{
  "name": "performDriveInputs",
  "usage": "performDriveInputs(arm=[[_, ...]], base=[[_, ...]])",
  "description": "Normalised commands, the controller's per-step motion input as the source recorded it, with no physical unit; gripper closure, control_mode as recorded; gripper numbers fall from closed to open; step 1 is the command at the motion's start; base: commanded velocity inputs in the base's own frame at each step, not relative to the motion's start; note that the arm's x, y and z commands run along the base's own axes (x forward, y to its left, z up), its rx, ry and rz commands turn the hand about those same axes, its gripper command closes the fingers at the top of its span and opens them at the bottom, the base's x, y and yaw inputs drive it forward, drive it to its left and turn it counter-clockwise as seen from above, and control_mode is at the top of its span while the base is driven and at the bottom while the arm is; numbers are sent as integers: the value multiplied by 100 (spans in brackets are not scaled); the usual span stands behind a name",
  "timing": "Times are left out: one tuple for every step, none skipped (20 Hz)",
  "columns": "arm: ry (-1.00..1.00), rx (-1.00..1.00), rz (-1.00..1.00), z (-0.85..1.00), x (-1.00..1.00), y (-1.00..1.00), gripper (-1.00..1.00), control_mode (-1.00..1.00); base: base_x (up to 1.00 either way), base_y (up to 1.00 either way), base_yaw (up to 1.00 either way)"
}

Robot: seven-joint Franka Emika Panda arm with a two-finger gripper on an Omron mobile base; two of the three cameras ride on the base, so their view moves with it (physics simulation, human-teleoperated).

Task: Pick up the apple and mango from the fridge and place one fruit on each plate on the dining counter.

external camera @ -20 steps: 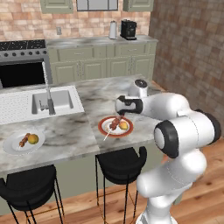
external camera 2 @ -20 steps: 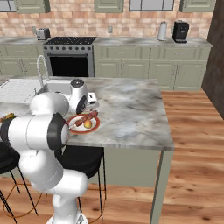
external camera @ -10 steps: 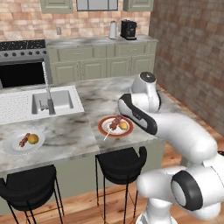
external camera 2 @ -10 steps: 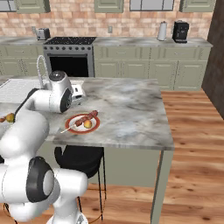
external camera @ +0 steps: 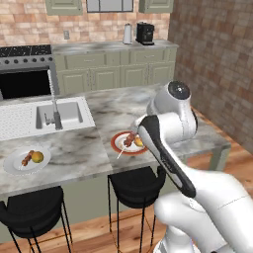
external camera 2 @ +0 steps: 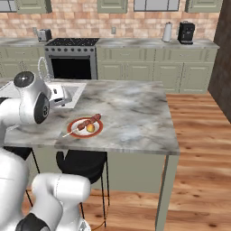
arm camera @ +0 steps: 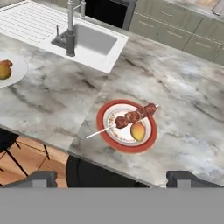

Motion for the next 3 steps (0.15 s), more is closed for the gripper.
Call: performDriveInputs(arm=[[-15,0,-1,43,-100,12,-100,-100],[-17,0,0,34,-100,6,-100,-100],[-18,0,0,24,-100,1,-100,-100]], base=[[0,0,0],[0,0,0],[0,0,0]])
